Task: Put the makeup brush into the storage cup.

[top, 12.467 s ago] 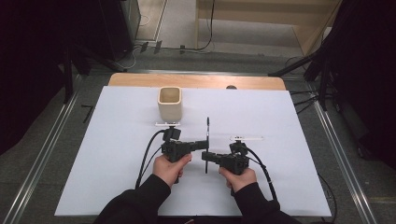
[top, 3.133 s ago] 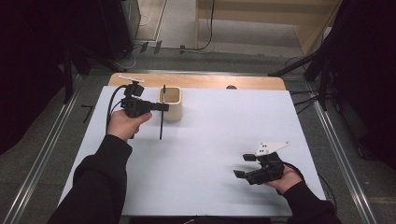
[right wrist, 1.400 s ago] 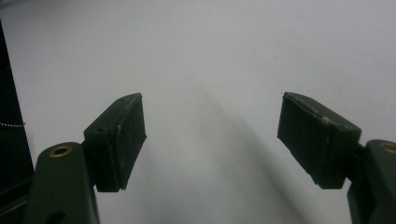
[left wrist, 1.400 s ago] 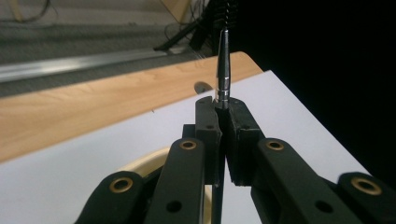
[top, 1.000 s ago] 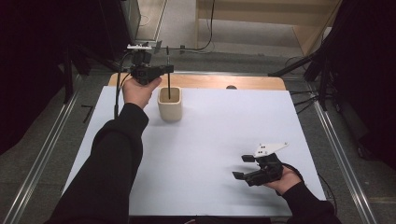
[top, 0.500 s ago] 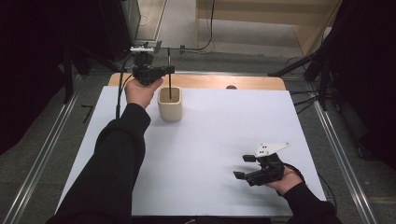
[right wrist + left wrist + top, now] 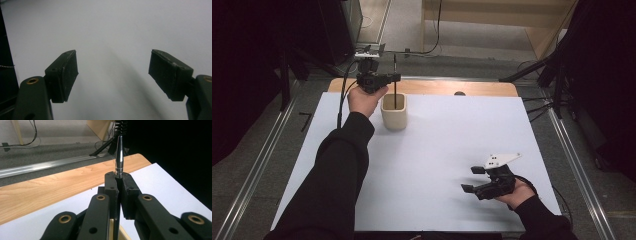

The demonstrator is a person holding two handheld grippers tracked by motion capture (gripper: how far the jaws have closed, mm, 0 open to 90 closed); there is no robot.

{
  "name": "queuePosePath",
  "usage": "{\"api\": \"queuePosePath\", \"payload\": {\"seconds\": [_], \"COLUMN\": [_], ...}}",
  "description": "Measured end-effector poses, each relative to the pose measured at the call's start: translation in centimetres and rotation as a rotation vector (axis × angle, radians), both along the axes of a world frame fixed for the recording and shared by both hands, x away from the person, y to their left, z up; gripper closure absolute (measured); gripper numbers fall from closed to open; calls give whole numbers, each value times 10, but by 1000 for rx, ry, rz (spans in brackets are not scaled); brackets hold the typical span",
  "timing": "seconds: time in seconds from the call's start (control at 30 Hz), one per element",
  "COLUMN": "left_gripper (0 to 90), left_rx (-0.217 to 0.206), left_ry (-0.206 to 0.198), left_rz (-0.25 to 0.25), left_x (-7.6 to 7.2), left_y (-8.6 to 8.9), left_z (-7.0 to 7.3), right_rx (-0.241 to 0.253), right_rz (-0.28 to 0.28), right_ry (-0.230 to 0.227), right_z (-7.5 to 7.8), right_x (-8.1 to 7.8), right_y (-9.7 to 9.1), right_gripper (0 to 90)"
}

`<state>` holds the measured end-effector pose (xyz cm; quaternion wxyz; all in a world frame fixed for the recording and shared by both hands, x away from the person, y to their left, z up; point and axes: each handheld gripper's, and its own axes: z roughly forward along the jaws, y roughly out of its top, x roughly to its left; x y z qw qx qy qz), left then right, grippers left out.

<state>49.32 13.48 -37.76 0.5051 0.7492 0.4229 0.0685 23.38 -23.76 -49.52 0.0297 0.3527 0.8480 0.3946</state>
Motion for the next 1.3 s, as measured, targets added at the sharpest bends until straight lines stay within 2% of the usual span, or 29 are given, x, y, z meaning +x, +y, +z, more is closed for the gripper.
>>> {"api": "queuePosePath", "payload": {"seconds": [0.1, 0.27, 0.77, 1.13, 1.2, 1.23, 1.3], "left_gripper": [855, 855, 853, 849, 820, 778, 633], "left_rx": [11, 5, 20, 26, 16, 6, 5], "left_ry": [8, 18, 53, 69, 73, 79, 94], "left_rz": [3, 7, -1, -8, -10, -16, -18], "left_x": [0, -1, -5, -6, -7, -7, -8], "left_y": [1, 3, 4, 8, 9, 9, 9], "left_z": [-4, -9, -24, -23, -22, -21, -20], "right_rx": [0, -2, -8, -9, -10, -9, -7], "right_rz": [0, 2, 5, 9, 9, 10, 8], "right_ry": [1, 2, 3, 1, 0, 1, 0], "right_z": [0, 0, -1, -1, -1, -1, -1], "right_x": [0, 0, 0, 0, 0, 0, 0], "right_y": [0, 1, 1, 2, 2, 2, 2], "right_gripper": [245, 245, 245, 245, 245, 245, 245]}}
